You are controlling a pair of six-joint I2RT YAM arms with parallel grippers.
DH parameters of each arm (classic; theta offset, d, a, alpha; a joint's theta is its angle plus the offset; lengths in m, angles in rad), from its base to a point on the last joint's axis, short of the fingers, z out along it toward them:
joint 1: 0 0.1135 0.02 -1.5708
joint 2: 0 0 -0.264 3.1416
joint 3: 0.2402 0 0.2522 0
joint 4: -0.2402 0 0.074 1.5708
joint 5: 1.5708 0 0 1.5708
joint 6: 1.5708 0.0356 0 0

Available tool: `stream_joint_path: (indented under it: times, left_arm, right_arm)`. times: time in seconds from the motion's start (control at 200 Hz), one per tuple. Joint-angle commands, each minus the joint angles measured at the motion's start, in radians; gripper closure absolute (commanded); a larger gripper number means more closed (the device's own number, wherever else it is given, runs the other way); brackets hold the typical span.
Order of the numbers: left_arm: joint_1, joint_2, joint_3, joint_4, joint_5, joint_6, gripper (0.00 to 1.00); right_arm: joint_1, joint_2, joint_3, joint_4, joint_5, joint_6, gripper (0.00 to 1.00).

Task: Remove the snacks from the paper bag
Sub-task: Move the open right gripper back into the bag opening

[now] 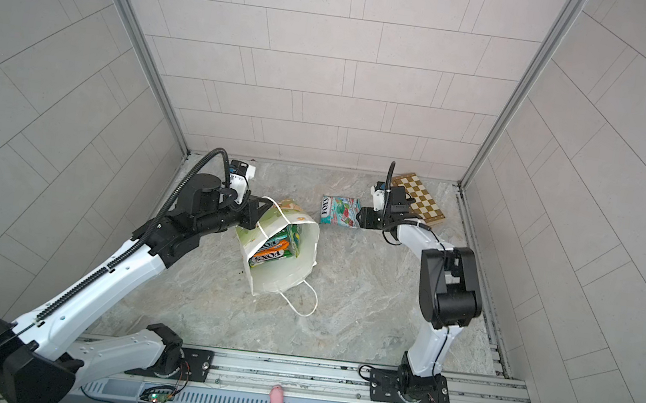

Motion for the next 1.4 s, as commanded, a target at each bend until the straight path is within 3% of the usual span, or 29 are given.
stream_joint_path:
  times: [0.0, 0.225, 0.42, 0.615, 0.946, 1.396]
  left_arm:
    - [0.008, 0.001, 0.019, 0.005, 0.002, 0.008, 1.0]
    - [0.007, -0.002, 0.02, 0.007, 0.008, 0.006, 1.0]
    - [0.007, -0.005, 0.022, 0.007, 0.011, 0.003, 1.0]
    - [0.008, -0.003, 0.022, 0.01, 0.017, 0.001, 1.0]
    - [0.007, -0.004, 0.022, 0.011, 0.018, 0.001, 1.0]
    - [0.008, -0.01, 0.018, 0.019, 0.031, -0.001, 1.0]
  right_arm:
    - [0.034, -0.131, -0.093, 0.094, -0.009, 0.015, 0.4]
    - [0.147, -0.417, -0.319, 0.261, 0.019, 0.034, 0.4]
    - [0.289, -0.599, -0.4, 0.246, 0.074, -0.005, 0.4]
    - [0.442, -0.688, -0.428, 0.228, 0.12, -0.047, 0.4]
    - [0.66, -0.611, -0.432, 0.25, 0.191, -0.115, 0.41]
    - [0.779, -0.317, -0.369, 0.336, 0.387, -0.157, 0.48]
